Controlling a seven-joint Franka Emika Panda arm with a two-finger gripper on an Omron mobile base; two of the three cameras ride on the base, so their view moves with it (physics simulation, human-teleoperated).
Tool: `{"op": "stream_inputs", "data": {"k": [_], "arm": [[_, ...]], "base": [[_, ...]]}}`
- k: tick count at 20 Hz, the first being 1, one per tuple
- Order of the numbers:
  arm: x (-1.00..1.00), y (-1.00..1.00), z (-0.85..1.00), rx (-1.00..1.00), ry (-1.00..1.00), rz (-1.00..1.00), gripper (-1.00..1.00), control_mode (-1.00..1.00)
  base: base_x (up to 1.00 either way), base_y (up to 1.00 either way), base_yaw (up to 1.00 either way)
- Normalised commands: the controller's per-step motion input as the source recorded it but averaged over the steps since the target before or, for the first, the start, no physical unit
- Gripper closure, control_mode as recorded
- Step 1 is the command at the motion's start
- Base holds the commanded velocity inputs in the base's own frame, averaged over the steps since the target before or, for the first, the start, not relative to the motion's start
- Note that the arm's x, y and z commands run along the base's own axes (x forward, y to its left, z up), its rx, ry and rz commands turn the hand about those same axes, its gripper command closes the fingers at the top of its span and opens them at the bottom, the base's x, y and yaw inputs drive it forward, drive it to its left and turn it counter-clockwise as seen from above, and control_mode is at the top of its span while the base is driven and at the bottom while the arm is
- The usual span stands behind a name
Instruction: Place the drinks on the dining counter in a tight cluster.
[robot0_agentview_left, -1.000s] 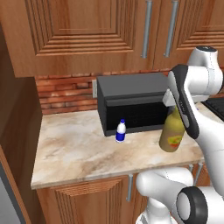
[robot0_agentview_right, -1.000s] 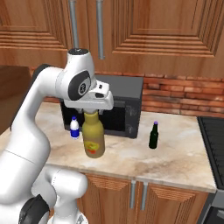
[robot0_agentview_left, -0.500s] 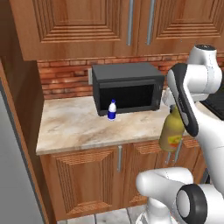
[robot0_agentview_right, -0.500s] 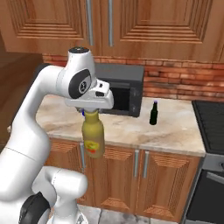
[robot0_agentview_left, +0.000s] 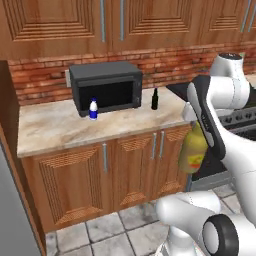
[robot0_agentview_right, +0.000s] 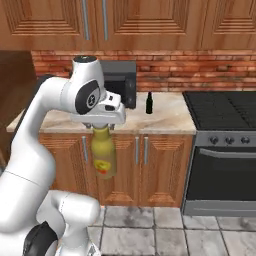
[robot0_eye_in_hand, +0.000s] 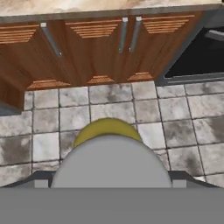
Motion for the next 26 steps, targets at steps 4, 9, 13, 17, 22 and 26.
{"op": "stream_inputs", "data": {"k": [4,9,13,17,22,26], "arm": [[0.0,0.0,0.0,0.0,0.0,0.0,1.0,1.0],[0.0,0.0,0.0,0.0,0.0,0.0,1.0,1.0],[0.0,0.0,0.0,0.0,0.0,0.0,1.0,1.0],[0.0,0.0,0.0,0.0,0.0,0.0,1.0,1.0],[0.0,0.0,0.0,0.0,0.0,0.0,1.0,1.0],[0.0,0.0,0.0,0.0,0.0,0.0,1.0,1.0]], "base": [[-0.27,-0.07,-0.81],[-0.01,0.0,-0.97],[0.0,0.0,-0.97],[0.0,0.0,-0.96],[-0.04,0.0,-0.95],[-0.13,0.0,-0.93]]}}
